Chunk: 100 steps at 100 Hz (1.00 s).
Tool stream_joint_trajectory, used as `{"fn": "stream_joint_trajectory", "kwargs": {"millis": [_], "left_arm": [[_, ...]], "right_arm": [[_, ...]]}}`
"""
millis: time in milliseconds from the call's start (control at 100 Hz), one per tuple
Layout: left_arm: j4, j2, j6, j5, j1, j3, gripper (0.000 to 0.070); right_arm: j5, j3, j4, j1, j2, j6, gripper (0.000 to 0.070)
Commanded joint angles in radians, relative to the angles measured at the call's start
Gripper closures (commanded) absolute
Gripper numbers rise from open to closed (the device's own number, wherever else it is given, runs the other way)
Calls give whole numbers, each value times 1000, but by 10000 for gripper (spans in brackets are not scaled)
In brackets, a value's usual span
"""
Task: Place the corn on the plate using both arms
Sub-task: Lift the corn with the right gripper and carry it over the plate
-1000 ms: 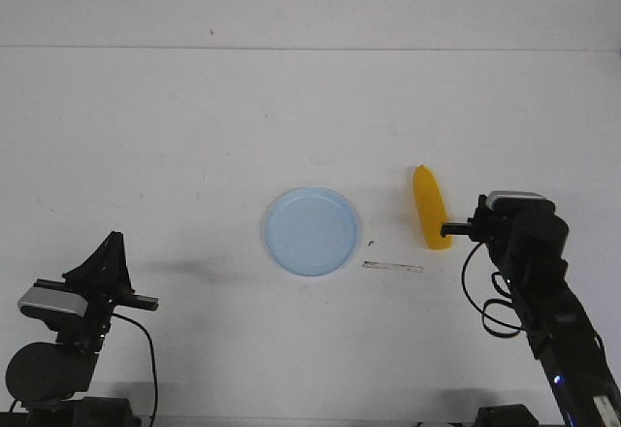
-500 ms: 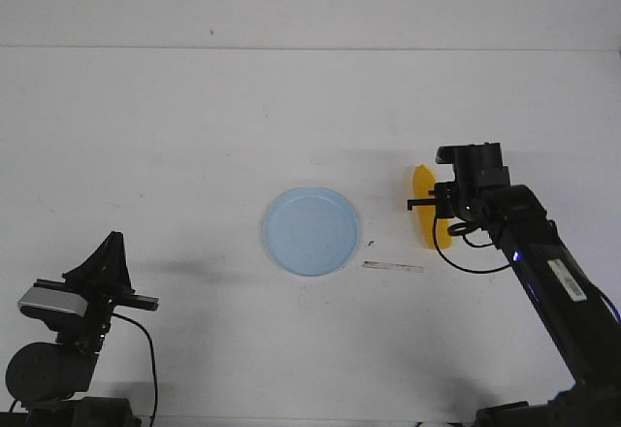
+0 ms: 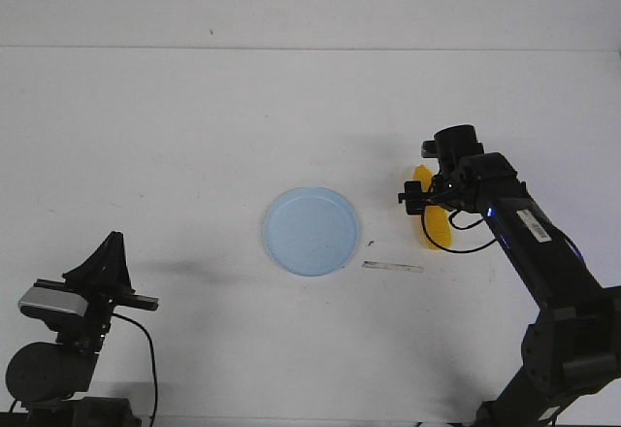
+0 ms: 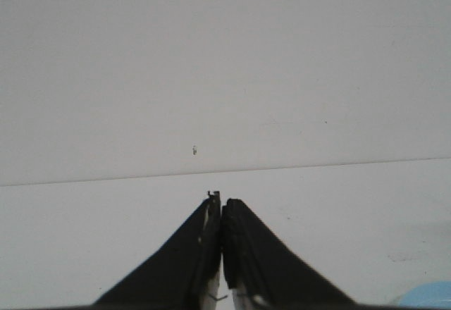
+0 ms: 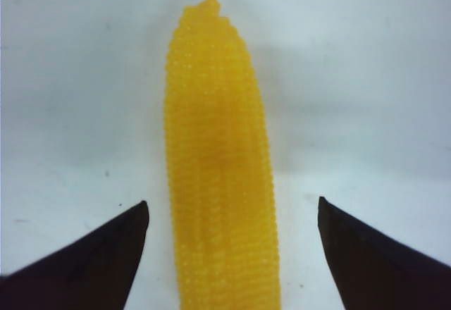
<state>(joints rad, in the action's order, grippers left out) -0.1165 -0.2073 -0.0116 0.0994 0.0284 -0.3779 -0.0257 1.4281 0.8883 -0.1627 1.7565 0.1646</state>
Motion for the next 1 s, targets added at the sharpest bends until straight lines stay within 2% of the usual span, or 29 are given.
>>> {"fn": "stream_joint_trajectory", "kwargs": {"millis": [0, 330, 370, 460, 500, 720, 850, 990], "left_arm": [[-12, 2, 12, -3, -1, -10, 699], [-11, 2, 12, -3, -1, -10, 699], [-11, 2, 12, -3, -1, -10, 699], [-11, 2, 12, -3, -1, -10, 699], [-11, 2, 12, -3, -1, -10, 699], [-11, 2, 12, -3, -1, -10, 699], [-11, 2, 12, -3, -1, -10, 699], [-11, 2, 12, -3, -1, -10, 699]], "right_arm": [[0, 20, -16, -3, 43, -2, 156], [-1, 18, -39, -3, 114, -9, 179], [-1, 18, -39, -3, 118, -9, 210], [0, 18, -46, -7, 118, -9, 365], [0, 18, -49, -11, 118, -9, 409], [10, 38, -32, -35, 111, -3, 415], [92, 105, -12, -83, 103, 0, 415], [253, 163, -26, -165, 103, 34, 415]]}}
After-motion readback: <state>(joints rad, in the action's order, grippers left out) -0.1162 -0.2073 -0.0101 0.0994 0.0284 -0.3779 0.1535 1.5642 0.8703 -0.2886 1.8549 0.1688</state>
